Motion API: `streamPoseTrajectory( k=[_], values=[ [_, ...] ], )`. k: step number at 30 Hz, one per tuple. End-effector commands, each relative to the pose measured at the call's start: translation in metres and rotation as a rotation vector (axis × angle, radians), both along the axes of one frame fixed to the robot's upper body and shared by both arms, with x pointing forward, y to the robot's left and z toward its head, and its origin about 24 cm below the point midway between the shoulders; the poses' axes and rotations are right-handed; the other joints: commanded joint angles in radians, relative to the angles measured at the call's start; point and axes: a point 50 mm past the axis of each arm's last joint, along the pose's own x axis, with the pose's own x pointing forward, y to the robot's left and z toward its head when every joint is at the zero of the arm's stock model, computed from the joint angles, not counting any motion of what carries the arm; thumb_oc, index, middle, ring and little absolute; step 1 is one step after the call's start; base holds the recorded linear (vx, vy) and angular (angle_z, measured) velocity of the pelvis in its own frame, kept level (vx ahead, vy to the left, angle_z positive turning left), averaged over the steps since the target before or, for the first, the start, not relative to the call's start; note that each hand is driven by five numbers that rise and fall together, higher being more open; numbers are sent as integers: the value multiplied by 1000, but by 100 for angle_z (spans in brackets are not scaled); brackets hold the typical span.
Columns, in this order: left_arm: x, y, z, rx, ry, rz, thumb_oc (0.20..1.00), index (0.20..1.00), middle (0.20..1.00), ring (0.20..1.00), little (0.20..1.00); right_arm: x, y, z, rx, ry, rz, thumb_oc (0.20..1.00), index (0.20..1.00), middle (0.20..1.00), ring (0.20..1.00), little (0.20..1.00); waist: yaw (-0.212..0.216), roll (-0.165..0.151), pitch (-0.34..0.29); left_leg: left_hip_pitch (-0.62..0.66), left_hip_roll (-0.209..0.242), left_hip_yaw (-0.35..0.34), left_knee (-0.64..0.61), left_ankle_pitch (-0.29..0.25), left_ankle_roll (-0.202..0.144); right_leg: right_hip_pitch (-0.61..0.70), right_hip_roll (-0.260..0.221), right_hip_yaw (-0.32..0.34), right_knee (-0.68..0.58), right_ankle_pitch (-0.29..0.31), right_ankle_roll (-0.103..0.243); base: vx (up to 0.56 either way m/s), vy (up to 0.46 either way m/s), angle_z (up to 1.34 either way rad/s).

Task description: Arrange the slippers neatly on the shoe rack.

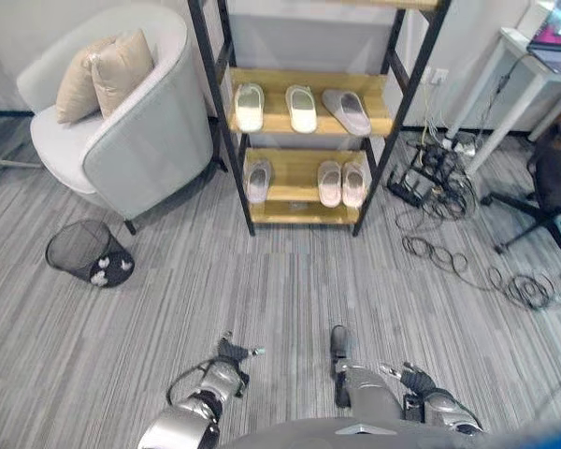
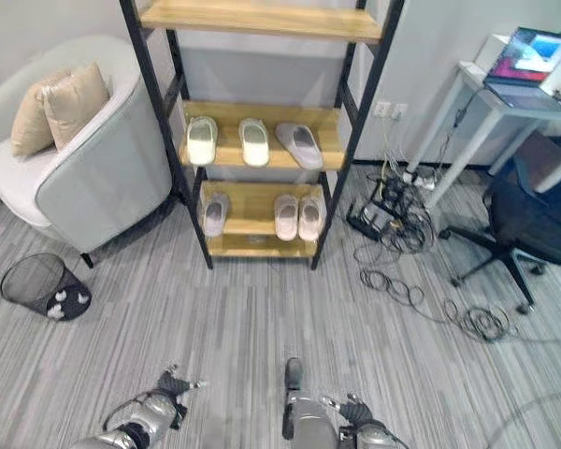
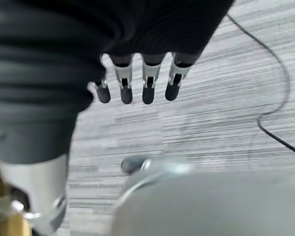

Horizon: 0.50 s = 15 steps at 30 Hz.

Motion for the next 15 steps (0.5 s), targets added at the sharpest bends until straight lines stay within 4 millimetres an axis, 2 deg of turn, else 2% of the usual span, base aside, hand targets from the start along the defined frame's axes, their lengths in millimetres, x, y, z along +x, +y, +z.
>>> streamPoseTrajectory(
  k=[1,2,3,4,5,6,7,8,9,10,12,15],
  values=[
    [-7,31,1,133,11,-51,1000,1000,1000,1000,1000,-32,30,-10,69,111,-5,1000,1000,1000,1000,1000,11,-56,-8,-164,94,-13,-78,-61,50,200,-98,80,-114,28,191,294,-282,-8],
    [-16,33,-1,142,38,-54,1000,1000,1000,1000,1000,-33,28,-9,65,117,-5,1000,1000,1000,1000,1000,8,-53,-14,-183,107,-3,-6,-32,25,225,-88,69,-120,15,176,394,-402,29],
    [-24,36,-2,151,60,-39,1000,1000,1000,1000,1000,-32,26,-9,61,110,-12,1000,1000,1000,1000,1000,9,-53,-14,-228,119,8,142,15,-5,253,-76,62,-125,1,158,238,-306,57],
    [-26,37,-2,151,59,-31,1000,1000,1000,1000,1000,-29,26,-9,60,100,-22,1000,1000,1000,1000,1000,10,-67,-9,-295,116,12,275,67,-18,267,-84,58,-131,-6,152,165,-276,32],
    [-26,37,-2,149,54,-19,1000,1000,1000,1000,1000,-24,25,-8,57,82,-31,1000,1000,1000,1000,1000,13,-77,2,-374,116,16,413,111,-25,278,-86,58,-136,-10,144,111,-297,-8],
    [-31,42,-2,169,63,-4,1000,1000,1000,1000,1000,-12,18,-6,36,52,-20,1000,1000,1000,1000,1000,22,-86,15,-479,145,72,495,90,4,299,-80,43,-137,-41,131,167,-289,4],
    [-34,41,-3,172,70,-9,1000,1000,1000,1000,1000,-8,18,-5,24,45,5,1000,1000,1000,1000,1000,39,-97,18,-553,125,118,412,41,29,328,-82,29,-146,-57,126,215,-234,54],
    [-36,40,-4,165,74,-8,1000,1000,1000,1000,1000,-4,20,-5,23,35,25,1000,1000,1000,1000,1000,52,-97,23,-571,110,134,353,22,37,348,-78,23,-155,-59,124,295,-60,67],
    [-38,38,-4,155,82,3,1000,1000,1000,1000,1000,1,24,-4,23,19,51,1000,1000,1000,1000,1000,76,-81,35,-539,97,132,147,61,34,389,-57,31,-163,-68,124,283,24,18],
    [-41,39,-5,154,89,15,1000,1000,1000,1000,1000,5,27,-4,25,12,76,1000,1000,1000,1000,1000,88,-74,35,-507,81,99,71,73,38,405,-44,44,-162,-72,126,277,39,-34],
    [-46,41,-5,166,104,22,1000,1000,1000,1000,1000,7,29,-3,7,-7,94,1000,1000,1000,1000,1000,90,-71,22,-451,66,58,5,94,51,447,-30,41,-176,-87,126,203,14,-61],
    [-51,42,-6,171,117,27,1000,1000,1000,1000,1000,6,36,-4,23,-21,96,1000,1000,1000,1000,1000,93,-69,2,-381,60,34,-82,107,72,472,-25,46,-181,-102,127,144,63,-18]
  ],
)
